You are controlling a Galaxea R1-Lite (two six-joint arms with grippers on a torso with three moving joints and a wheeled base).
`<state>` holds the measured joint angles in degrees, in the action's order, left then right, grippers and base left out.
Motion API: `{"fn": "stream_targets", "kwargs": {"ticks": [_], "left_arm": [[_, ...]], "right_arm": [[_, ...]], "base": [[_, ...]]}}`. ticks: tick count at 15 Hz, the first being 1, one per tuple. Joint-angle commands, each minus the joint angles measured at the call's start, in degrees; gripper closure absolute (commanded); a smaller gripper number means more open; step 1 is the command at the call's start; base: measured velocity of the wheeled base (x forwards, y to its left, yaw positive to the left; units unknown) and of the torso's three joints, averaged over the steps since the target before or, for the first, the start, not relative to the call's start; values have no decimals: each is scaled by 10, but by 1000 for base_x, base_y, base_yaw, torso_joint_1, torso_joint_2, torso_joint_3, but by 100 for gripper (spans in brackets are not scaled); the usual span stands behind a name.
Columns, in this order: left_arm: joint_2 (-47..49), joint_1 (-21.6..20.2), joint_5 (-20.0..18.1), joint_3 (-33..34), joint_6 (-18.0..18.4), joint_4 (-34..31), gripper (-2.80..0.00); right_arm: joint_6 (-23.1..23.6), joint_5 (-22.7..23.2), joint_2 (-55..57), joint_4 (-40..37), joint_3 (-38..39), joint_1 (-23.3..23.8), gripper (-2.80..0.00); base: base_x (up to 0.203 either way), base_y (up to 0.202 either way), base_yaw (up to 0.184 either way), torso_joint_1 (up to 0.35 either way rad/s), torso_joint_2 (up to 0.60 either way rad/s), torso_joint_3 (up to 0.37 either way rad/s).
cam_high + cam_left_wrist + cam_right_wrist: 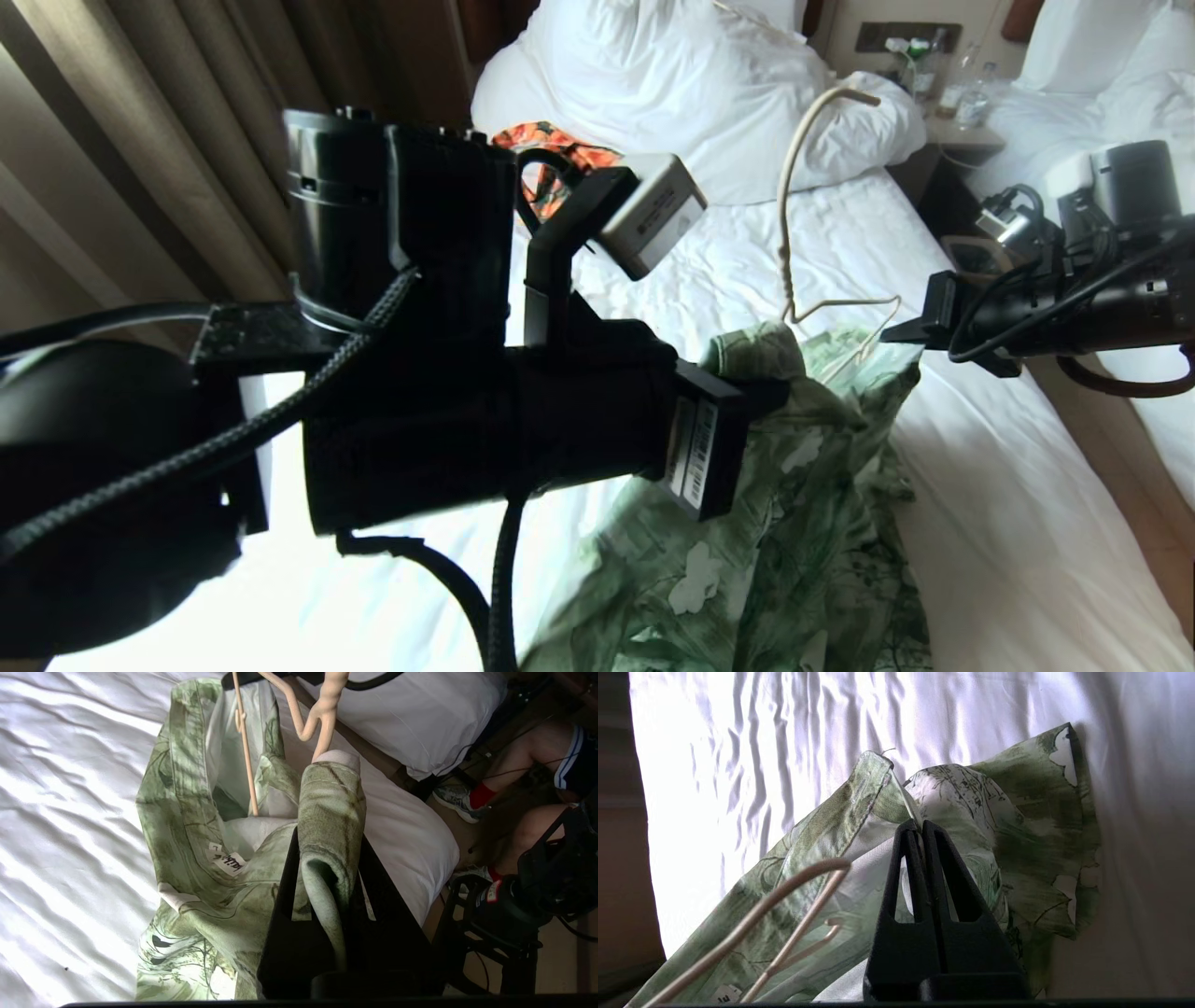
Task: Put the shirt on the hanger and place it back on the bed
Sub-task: Hook the other side of the shirt onto the hanger
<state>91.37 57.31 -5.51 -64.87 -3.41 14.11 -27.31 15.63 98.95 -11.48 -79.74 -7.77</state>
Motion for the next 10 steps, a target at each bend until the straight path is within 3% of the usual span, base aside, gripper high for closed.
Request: {"fn": "stream_targets", "kwargs": {"ticks": [1,7,10], "left_arm": [[8,9,2,10,-1,3,0],[3,23,6,25,-2,5,0],[-4,38,10,35,-16,6,0]], "right_arm": [[-1,1,-14,0,-9,1,0],[10,-2,-47,0,-26,-9,0],[38,-2,-81,-3,-27,-31,0]], "base": [[0,0,0,0,0,0],[0,0,0,0,0,0],[0,0,0,0,0,0]]}}
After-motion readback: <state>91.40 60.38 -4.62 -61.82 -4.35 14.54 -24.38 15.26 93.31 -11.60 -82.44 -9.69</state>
